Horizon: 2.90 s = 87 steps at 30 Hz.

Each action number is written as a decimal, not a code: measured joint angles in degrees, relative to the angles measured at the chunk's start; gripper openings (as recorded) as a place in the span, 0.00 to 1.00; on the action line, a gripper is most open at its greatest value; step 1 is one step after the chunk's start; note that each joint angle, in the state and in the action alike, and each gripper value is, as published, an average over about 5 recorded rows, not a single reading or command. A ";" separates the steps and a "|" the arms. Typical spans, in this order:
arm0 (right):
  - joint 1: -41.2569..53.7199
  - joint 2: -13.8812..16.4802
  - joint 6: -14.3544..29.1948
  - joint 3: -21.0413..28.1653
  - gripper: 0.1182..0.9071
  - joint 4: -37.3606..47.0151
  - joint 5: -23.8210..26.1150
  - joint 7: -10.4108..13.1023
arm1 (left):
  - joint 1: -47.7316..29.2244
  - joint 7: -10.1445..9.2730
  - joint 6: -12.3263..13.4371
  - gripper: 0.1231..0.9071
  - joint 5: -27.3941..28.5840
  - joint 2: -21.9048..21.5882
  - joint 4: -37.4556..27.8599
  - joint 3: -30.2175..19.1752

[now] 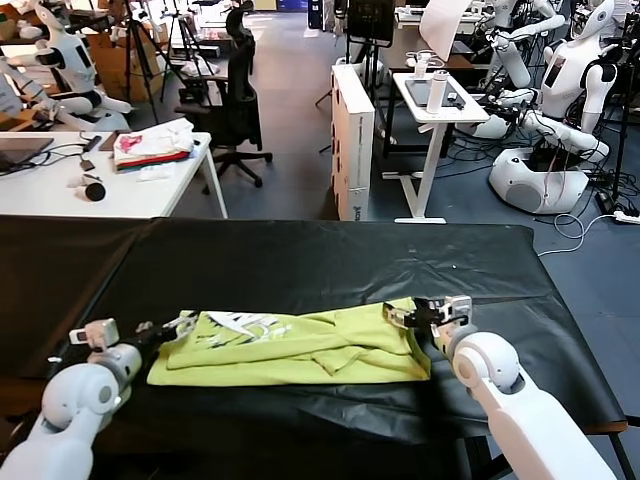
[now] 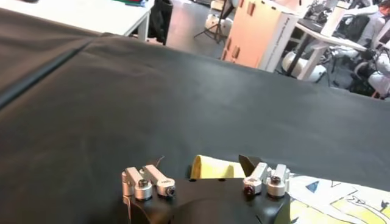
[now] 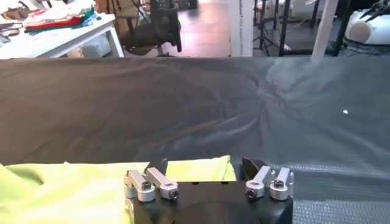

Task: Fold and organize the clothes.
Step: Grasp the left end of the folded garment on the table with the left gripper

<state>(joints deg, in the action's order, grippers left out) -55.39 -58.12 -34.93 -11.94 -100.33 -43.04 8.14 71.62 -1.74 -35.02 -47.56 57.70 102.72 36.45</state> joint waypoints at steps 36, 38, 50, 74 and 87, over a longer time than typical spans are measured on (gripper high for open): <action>-3.78 -2.71 6.56 -3.52 0.19 0.07 0.79 -2.30 | 1.75 1.26 2.67 0.29 0.89 -1.24 -0.26 2.65; -4.16 -2.05 8.18 -3.88 0.34 -0.48 0.63 -3.33 | 1.87 1.41 2.97 0.46 1.06 -1.63 -0.15 2.88; -13.82 6.00 31.55 -8.62 0.99 -8.71 8.45 -10.32 | 7.86 -2.33 -2.28 1.00 -12.24 -8.54 4.13 7.83; -36.94 6.12 42.60 -21.77 1.00 -17.60 10.57 -14.12 | 13.29 1.26 -7.04 1.00 -20.88 -8.37 5.64 9.70; -37.65 5.78 42.46 -22.01 1.00 -17.77 10.87 -14.08 | 13.25 1.78 -7.14 1.00 -21.15 -6.61 6.73 9.00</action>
<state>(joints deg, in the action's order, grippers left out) -93.04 -52.34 7.52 -33.94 -118.10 -32.17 -5.94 84.88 0.04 -42.16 -68.70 51.09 109.44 45.44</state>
